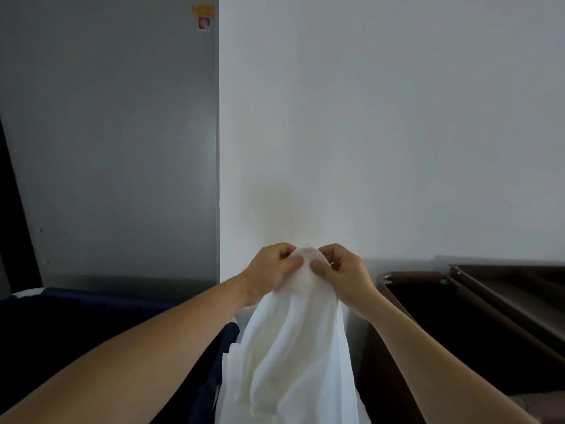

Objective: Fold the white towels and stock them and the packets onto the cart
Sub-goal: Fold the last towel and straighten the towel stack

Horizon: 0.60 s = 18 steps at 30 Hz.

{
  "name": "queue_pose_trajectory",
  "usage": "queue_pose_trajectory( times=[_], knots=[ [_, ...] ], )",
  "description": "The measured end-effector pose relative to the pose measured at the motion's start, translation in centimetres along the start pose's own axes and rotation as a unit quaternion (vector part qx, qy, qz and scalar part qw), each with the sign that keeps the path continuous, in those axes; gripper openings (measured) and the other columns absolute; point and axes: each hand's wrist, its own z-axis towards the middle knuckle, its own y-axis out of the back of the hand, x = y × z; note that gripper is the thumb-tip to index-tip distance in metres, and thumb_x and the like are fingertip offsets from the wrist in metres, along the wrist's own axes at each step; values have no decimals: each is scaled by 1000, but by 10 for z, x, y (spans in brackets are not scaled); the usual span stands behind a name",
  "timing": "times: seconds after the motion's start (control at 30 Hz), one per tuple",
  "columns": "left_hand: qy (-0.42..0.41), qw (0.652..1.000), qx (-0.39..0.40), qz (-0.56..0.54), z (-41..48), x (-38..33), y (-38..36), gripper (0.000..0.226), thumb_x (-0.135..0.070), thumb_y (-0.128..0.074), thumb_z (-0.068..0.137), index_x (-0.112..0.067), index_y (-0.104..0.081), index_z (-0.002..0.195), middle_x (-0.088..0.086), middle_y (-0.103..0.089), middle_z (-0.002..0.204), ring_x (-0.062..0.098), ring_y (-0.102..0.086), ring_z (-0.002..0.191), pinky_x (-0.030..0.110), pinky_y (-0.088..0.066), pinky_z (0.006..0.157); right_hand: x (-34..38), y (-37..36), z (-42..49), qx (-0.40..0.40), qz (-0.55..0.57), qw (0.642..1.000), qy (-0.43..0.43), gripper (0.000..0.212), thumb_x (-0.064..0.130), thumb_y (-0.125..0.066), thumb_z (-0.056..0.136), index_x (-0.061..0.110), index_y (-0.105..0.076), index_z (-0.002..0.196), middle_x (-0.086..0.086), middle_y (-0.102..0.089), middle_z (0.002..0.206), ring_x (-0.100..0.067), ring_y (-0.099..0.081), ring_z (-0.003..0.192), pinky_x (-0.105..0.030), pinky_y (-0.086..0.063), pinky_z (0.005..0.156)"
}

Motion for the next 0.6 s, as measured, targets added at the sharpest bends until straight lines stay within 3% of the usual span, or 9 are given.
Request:
queue_pose_trajectory(
  times=[0.1, 0.23, 0.33, 0.5, 0.6],
  knots=[
    [-24, 999, -5, 24, 2, -1, -5, 16, -22, -59, 96, -9, -68, 99, 12, -71, 101, 17, -65, 83, 38, -56, 79, 3, 2, -2, -13, -2, 1000, 12, 6, 29, -73, 89, 30, -68, 86, 9, -71, 82, -14, -66, 73, -34, -55, 71],
    [-35, 998, -24, 43, 2, -2, -14, 15, -18, -55, 95, -6, -64, 93, 4, -63, 85, 13, -56, 76, 28, -48, 68, 3, 3, -1, -28, -27, 999, 13, 10, 32, -70, 92, 24, -71, 85, 8, -71, 80, -7, -65, 77, -27, -53, 73],
    [-25, 999, 9, 28, 2, -4, -18, 28, -31, -55, 99, -5, -61, 90, -2, -58, 83, 10, -52, 73, 22, -45, 65, 1, 3, -2, -38, -16, 999, 2, 11, 30, -74, 89, 23, -70, 82, 8, -72, 79, -6, -67, 76, -25, -55, 72],
    [-49, 987, 28, 151, 6, -11, -15, 31, -41, -48, 102, -17, -50, 81, -8, -49, 76, 5, -42, 64, 12, -36, 55, 0, 0, 0, -60, 42, 997, -4, 12, 22, -79, 85, 24, -68, 84, 7, -71, 80, -6, -67, 76, -25, -55, 74],
    [-49, 978, 41, 198, 10, -19, -11, 27, -41, -46, 102, -17, -56, 101, -5, -60, 93, 8, -52, 79, 18, -42, 66, 4, -1, 0, -67, 64, 996, -5, 11, 19, -78, 86, 23, -68, 85, 7, -71, 80, -5, -66, 74, -23, -52, 73]
  ],
)
